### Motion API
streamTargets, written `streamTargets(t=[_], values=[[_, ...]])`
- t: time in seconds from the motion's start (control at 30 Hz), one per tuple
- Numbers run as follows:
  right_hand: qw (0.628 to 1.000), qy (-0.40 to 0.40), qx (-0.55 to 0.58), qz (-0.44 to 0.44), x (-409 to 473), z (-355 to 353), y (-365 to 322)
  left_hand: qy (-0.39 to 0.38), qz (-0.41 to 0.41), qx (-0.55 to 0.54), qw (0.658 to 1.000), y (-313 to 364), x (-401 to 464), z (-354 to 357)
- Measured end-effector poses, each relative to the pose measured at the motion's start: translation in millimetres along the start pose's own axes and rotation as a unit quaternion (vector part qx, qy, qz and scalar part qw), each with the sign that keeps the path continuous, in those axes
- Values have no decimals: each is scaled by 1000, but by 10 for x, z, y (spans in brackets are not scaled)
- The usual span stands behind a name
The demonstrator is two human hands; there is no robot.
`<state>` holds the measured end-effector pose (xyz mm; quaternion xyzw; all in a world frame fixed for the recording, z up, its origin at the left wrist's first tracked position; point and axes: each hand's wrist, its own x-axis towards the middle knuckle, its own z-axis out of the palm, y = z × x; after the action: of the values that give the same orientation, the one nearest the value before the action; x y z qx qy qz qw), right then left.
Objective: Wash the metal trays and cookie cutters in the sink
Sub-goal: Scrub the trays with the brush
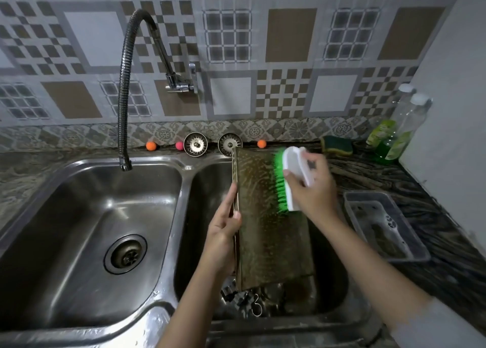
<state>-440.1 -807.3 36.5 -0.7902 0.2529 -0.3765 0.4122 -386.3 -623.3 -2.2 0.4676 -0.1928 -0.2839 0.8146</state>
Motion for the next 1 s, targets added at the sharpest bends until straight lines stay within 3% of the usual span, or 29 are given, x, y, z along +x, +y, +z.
streamTargets(t=[0.17,0.37,0.47,0.6,0.73,0.83,0.9,1.0], values=[[990,-123,38,-53,-810,114,-140,43,6,8,999,53,154,-55],[978,-181,86,59,-819,-4,159,65,-5,12,998,101,182,-111],[970,-228,59,52,-757,17,56,46,-22,50,997,15,186,31],[957,-277,65,61,-807,82,25,24,-118,72,990,-51,193,128],[955,-225,140,135,-844,52,169,-36,-226,9,973,-23,216,76],[937,-140,184,262,-885,53,273,-58,-235,119,963,-55,227,126],[916,-102,224,317,-881,24,316,-31,-165,252,953,-91,212,121],[911,-89,230,329,-875,-52,378,44,-12,475,879,-158,175,-85]])
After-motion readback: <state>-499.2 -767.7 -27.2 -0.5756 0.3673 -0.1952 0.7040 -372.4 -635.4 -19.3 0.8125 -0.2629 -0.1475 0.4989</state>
